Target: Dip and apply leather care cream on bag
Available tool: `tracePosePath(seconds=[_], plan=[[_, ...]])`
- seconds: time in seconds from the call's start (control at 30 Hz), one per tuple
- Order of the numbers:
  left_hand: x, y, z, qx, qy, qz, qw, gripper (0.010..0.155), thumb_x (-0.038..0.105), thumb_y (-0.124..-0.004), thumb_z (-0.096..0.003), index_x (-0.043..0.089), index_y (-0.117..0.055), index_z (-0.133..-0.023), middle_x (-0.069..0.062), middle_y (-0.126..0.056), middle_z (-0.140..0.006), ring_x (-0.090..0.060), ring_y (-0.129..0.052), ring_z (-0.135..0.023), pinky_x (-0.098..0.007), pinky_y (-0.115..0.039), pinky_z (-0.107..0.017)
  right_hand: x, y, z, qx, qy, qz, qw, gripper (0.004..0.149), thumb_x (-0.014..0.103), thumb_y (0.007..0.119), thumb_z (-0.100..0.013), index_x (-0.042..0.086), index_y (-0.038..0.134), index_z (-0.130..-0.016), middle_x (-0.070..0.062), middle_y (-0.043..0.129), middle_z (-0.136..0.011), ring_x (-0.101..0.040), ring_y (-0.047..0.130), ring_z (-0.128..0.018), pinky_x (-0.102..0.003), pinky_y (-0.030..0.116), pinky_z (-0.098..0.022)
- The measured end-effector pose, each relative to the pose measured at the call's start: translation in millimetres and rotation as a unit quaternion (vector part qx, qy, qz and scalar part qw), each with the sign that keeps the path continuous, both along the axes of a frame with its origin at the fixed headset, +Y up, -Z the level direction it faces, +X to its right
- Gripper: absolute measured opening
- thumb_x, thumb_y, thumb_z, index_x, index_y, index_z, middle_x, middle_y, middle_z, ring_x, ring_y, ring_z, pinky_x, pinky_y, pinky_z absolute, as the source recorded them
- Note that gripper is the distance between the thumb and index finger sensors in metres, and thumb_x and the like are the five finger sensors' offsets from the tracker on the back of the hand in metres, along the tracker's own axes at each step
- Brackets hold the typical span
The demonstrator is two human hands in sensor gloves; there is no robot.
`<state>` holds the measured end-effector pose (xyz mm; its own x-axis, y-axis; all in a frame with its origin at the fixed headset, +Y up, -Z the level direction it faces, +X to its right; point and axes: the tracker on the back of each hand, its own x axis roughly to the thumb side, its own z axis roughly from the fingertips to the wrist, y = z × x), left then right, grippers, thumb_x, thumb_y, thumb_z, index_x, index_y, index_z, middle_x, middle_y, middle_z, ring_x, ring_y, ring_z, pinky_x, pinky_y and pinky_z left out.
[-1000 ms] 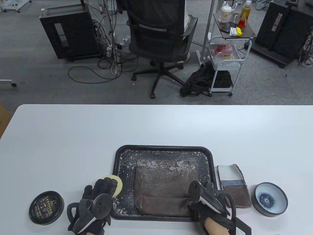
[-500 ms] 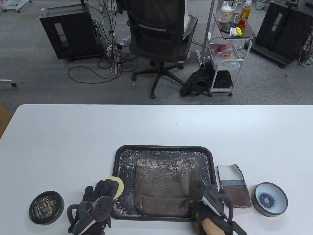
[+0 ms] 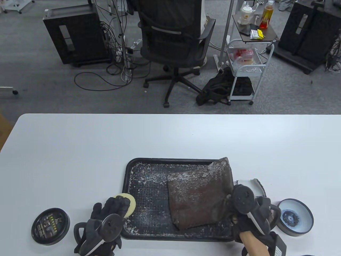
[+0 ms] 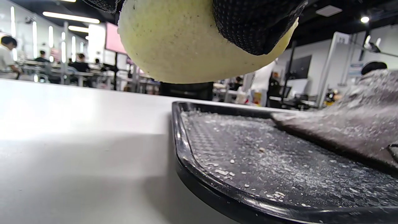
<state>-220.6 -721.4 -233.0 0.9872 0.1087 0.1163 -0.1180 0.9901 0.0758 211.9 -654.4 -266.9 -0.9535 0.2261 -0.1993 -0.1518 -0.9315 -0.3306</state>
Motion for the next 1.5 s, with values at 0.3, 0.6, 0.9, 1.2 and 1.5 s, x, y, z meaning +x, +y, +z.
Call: tracePosePath(seconds=[0.3,0.6,0.9,1.2,1.5], plan=[[-0.5,-0.7,0.5,-0.01,0.001,0.0,1.0,0.06,0.04,-0.083,-0.0381,0.045,-0.063,-0.095,0.014,-0.066,-0.105,-0.015,-0.072,-0.1,-0.053,-0.057,-0.074,21.6,49.2,29.1,0.138,0.0,0.082,0.987,0.038,0.034,0.091,-0.035,0.01,0.089,-0.064,-0.005,0.096,-0.074,-0.002,0.109,-0.023,-0.037,0.092,-0.054],[-1.3,-1.1,0.8,-0.013,0.001,0.002,1.0,0.06,0.04,-0.083,-0.038,0.045,-0.063,-0.095,0.014,-0.066,-0.105,-0.015,-0.072,-0.1,-0.052,-0.057,-0.074,-14.8,62.2,30.5,0.164,0.087,0.082,0.979,0.038,0.034,0.089,-0.037,0.014,0.087,-0.069,-0.001,0.093,-0.08,-0.004,0.108,-0.03,-0.04,0.086,-0.06],[-4.0,1.0,1.3,-0.008,0.0,0.021,1.0,0.061,0.04,-0.083,-0.038,0.045,-0.063,-0.095,0.013,-0.066,-0.105,-0.015,-0.072,-0.1,-0.052,-0.057,-0.074,-109.5,54.7,22.9,0.131,0.186,0.09,0.97,0.039,0.034,0.086,-0.039,0.016,0.085,-0.073,-0.001,0.09,-0.085,-0.006,0.107,-0.035,-0.044,0.082,-0.063],[-6.7,1.1,3.1,-0.01,-0.001,0.03,1.0,0.061,0.04,-0.083,-0.038,0.045,-0.063,-0.095,0.013,-0.065,-0.105,-0.015,-0.071,-0.1,-0.051,-0.058,-0.073,-232.1,-34.9,-0.2,0.042,0.251,0.109,0.961,0.041,0.032,0.085,-0.039,0.014,0.087,-0.076,-0.007,0.091,-0.085,-0.007,0.11,-0.033,-0.043,0.085,-0.06],[-6.8,0.1,0.2,-0.016,-0.005,0.037,0.999,0.061,0.04,-0.083,-0.0383,0.044,-0.062,-0.096,0.013,-0.065,-0.105,-0.015,-0.071,-0.1,-0.051,-0.058,-0.074,-251.1,-62.8,-9.6,-0.05,0.31,0.056,0.948,0.046,0.036,0.081,-0.041,0.015,0.086,-0.082,-0.012,0.089,-0.087,-0.006,0.112,-0.052,-0.041,0.084,-0.061]])
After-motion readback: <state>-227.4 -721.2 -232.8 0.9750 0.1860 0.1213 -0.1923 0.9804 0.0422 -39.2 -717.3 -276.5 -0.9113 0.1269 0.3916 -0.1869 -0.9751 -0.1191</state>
